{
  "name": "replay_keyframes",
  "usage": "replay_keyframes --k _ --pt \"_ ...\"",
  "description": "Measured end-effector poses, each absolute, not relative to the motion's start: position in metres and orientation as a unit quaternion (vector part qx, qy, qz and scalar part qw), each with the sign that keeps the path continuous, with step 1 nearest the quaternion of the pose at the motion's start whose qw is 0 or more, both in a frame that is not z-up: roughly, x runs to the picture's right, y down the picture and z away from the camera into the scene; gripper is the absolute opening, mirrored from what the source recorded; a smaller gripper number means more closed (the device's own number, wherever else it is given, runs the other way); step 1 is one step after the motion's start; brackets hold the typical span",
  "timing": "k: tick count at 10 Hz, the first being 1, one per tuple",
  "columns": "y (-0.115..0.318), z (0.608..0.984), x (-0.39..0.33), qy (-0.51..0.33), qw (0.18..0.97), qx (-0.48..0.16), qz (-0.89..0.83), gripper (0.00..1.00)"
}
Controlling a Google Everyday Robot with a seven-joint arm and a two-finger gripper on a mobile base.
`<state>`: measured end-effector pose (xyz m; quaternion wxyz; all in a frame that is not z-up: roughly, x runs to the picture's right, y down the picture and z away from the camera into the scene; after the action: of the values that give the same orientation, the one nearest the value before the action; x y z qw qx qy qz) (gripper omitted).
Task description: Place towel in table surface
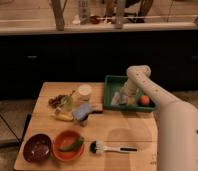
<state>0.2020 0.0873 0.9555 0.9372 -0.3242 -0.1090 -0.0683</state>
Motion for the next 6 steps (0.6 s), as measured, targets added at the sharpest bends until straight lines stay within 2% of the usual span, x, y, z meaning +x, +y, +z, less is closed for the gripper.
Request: replay_keyframes --k 6 --pt "0.0902 0.956 0.1997 -0.12 0.935 -0.327 -0.075 0.05"
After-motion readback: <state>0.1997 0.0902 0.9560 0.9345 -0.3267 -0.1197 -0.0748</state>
